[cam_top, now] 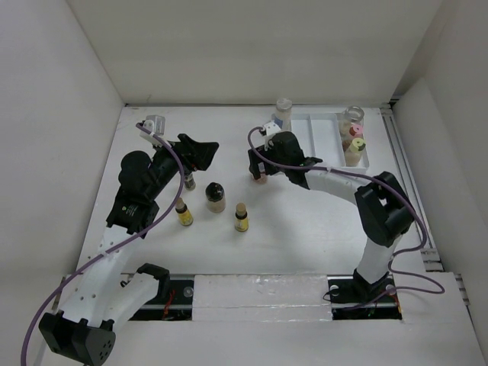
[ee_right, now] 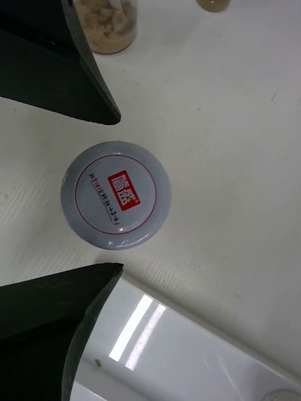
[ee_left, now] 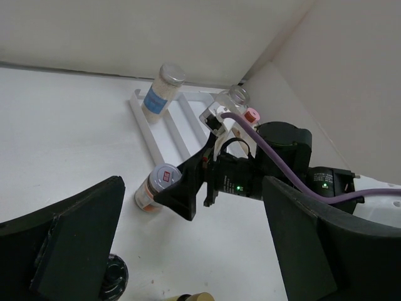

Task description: Organize the condiment bottles

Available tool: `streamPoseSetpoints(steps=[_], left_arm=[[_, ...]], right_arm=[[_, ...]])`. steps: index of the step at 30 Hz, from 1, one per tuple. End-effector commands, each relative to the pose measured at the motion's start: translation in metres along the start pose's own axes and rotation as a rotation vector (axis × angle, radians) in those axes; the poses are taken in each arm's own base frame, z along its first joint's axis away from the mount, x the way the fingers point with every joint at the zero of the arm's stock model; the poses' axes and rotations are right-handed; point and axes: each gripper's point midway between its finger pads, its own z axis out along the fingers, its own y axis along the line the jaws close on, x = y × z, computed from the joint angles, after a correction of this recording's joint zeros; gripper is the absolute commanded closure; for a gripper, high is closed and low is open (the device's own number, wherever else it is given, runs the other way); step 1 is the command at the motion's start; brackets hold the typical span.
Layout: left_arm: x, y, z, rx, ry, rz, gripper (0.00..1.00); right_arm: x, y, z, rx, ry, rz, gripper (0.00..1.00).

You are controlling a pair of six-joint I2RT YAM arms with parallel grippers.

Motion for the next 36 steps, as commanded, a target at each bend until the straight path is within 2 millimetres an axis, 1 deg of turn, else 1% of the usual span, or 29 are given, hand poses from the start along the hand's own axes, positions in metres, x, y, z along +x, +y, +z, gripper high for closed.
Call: streamPoseSetpoints(steps=[1,2,3,4,5,8,9,10,11,12,13,14,15,16,17,18,19,21,22,23,24,25,26,28,29,31,32,34,36], left_arm=[[-0.014,-0.008,-0.001,0.03,-0.052,0.025,0.13],[-0.014,-0.008,-0.001,0.03,-0.052,0.025,0.13],[-0.014,-0.008,-0.001,0.03,-0.052,0.025,0.13],[-0.014,-0.008,-0.001,0.03,-0.052,0.025,0.13],[-0.016,-0.009,-0.003,0.035,-0.059,0.027,0.13],[-0.016,-0.009,-0.003,0.035,-0.059,0.027,0.13],[-0.016,-0.009,-0.003,0.035,-0.059,0.027,0.13],[-0.016,-0.009,-0.003,0.035,-0.059,0.027,0.13],[-0.016,-0.009,-0.003,0.035,-0.059,0.027,0.13],[-0.016,-0.009,-0.003,0.035,-0.059,0.027,0.13],[-0.016,-0.009,-0.003,0.035,-0.059,0.027,0.13],[-0.016,-0.009,-0.003,0.035,-0.059,0.027,0.13],[-0.016,-0.009,-0.003,0.035,-0.059,0.027,0.13],[-0.016,-0.009,-0.003,0.035,-0.059,0.027,0.13],[-0.016,-0.009,-0.003,0.035,-0.059,0.027,0.13],[-0.016,-0.009,-0.003,0.035,-0.059,0.027,0.13],[-0.016,-0.009,-0.003,0.035,-0.059,0.027,0.13],[-0.015,-0.011,-0.003,0.043,-0.055,0.027,0.13],[-0.015,-0.011,-0.003,0.043,-0.055,0.027,0.13],[-0.015,-0.011,-0.003,0.043,-0.055,0.027,0.13],[-0.015,-0.011,-0.003,0.043,-0.055,0.027,0.13],[-0.015,-0.011,-0.003,0.043,-0.055,0.027,0.13],[-0.013,-0.009,-0.001,0.038,-0.047,0.025,0.13],[-0.013,-0.009,-0.001,0.038,-0.047,0.025,0.13],[-0.013,-0.009,-0.001,0.038,-0.047,0.025,0.13],[-0.013,-0.009,-0.001,0.038,-0.047,0.025,0.13],[-0.013,-0.009,-0.001,0.038,-0.047,0.025,0.13],[-0.013,-0.009,-0.001,0.038,-0.047,0.025,0.13],[-0.013,-0.009,-0.001,0.038,-0.047,0.025,0.13]], right_arm=[[-0.033,0.005,0.004,0.026,-0.081,-0.025,0.04],[-0.03,0.003,0.009,0.038,-0.072,-0.025,0.08],[-0.034,0.001,0.012,0.046,-0.083,-0.034,0.1],[-0.034,-0.002,0.016,0.063,-0.082,-0.033,0.15],[-0.035,-0.004,0.021,0.073,-0.083,-0.042,0.28],[-0.041,-0.005,0.02,0.082,-0.095,-0.041,0.38],[-0.051,-0.001,0.017,0.067,-0.116,-0.041,0.45],[-0.056,0.0,0.013,0.066,-0.128,-0.04,0.47],[-0.063,0.003,0.008,0.052,-0.144,-0.04,0.49],[-0.081,0.005,-0.007,0.046,-0.188,-0.039,0.5],[-0.092,0.002,-0.016,0.051,-0.215,-0.024,0.5],[-0.104,0.008,-0.025,0.022,-0.247,-0.017,0.5],[-0.122,-0.001,-0.036,0.035,-0.303,-0.007,0.5],[-0.142,-0.004,-0.057,0.039,-0.357,-0.002,0.51],[-0.153,-0.012,-0.067,0.061,-0.391,0.015,0.53],[-0.161,-0.03,-0.076,0.1,-0.415,0.029,0.53],[-0.166,-0.041,-0.082,0.12,-0.43,0.037,0.53],[-0.172,-0.065,-0.087,0.15,-0.444,0.052,0.54],[-0.173,-0.09,-0.091,0.185,-0.448,0.068,0.54],[-0.175,-0.101,-0.092,0.194,-0.451,0.083,0.54],[-0.171,-0.112,-0.089,0.203,-0.44,0.09,0.54],[-0.172,-0.13,-0.091,0.23,-0.445,0.101,0.54],[-0.172,-0.141,-0.086,0.246,-0.439,0.109,0.54],[-0.173,-0.153,-0.08,0.242,-0.433,0.114,0.54],[-0.173,-0.167,-0.08,0.264,-0.433,0.123,0.54],[-0.172,-0.182,-0.071,0.286,-0.423,0.124,0.54],[-0.171,-0.196,-0.07,0.306,-0.422,0.132,0.54],[-0.174,-0.21,-0.057,0.313,-0.428,0.136,0.54],[-0.176,-0.218,-0.047,0.285,-0.424,0.135,0.54]])
